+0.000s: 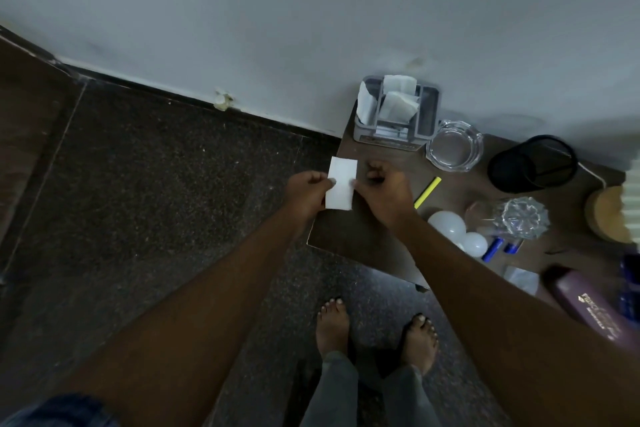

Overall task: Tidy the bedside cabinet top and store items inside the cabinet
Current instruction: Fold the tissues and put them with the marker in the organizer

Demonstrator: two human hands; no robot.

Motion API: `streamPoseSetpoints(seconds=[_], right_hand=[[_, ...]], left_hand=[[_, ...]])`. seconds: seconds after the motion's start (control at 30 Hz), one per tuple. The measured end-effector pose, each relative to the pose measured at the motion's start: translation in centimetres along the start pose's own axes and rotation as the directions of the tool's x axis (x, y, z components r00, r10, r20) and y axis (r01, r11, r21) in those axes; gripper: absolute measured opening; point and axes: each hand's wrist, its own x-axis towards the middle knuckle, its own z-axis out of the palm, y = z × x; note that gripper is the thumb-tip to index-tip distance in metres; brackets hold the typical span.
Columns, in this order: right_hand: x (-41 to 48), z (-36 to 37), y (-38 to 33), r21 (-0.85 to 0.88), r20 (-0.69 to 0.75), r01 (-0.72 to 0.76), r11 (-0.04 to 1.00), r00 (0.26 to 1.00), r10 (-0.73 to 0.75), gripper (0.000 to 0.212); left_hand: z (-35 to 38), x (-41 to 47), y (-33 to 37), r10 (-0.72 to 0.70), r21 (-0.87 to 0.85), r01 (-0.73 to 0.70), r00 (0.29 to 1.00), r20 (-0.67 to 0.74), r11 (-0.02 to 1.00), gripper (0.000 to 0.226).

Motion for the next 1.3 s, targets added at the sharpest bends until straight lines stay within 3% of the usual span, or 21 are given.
streamPoseSetpoints(seconds=[0.1,0.23,0.37,0.53,0.63,0.73,0.87,0.93,1.1,1.3], right_hand=[[-0.9,-1.4,0.2,0.086,0.076,-0.029,0.996,0.997,0.022,0.051],[-1.8,-3.1,-0.3,0.272,0.158,-0.091,0.958,0.986,0.049,0.031],[-2.3,-5.1,-0.9,0.442,0.129,-0.159,0.883,0.985,0.113,0.021],[-3.1,-8.7,-2.4,0.638,0.187,-0.223,0.737,0.973,0.133,0.036],[-3.1,-10.4,-2.4,0.639,0.228,-0.237,0.732,0.967,0.114,0.038],[-2.9,-11.6,-2.5,0.601,0.137,-0.158,0.784,0.986,0.093,0.037],[-2.1,-12.7,-3.1,0.512,-0.086,-0.019,0.859,0.994,0.074,0.027],[-1.7,-13.3,-3.5,0.45,-0.196,0.046,0.892,0.979,0.048,0.023],[-1.9,-13.8,-4.7,0.37,-0.324,0.188,0.91,0.944,-0.064,0.016],[-2.3,-14.6,-5.5,0.384,-0.295,0.296,0.875,0.937,-0.188,0.022]], left_hand=[[0.3,-1.3,0.4,-0.004,-0.067,0.011,0.995,0.099,0.998,0.022],[1.3,-2.0,1.3,-0.002,-0.116,0.021,0.987,0.163,0.993,0.025],[3.1,-2.9,2.8,0.042,-0.167,-0.007,0.978,0.205,0.986,0.026],[5.0,-4.2,5.4,0.165,-0.242,-0.089,0.936,0.313,0.966,0.027],[5.6,-5.3,6.9,0.199,-0.258,-0.103,0.904,0.379,0.961,0.031],[6.3,-5.8,8.0,0.231,-0.203,-0.165,0.903,0.363,0.965,0.029],[7.3,-5.6,9.3,0.395,-0.01,-0.395,0.917,0.048,0.919,0.015],[7.9,-6.0,9.8,0.455,-0.045,-0.456,0.89,-0.039,0.889,0.016],[9.8,-7.2,10.5,0.532,-0.117,-0.525,0.846,0.041,0.843,0.023],[10.9,-7.2,11.8,0.585,-0.124,-0.578,0.81,0.027,0.806,0.03]])
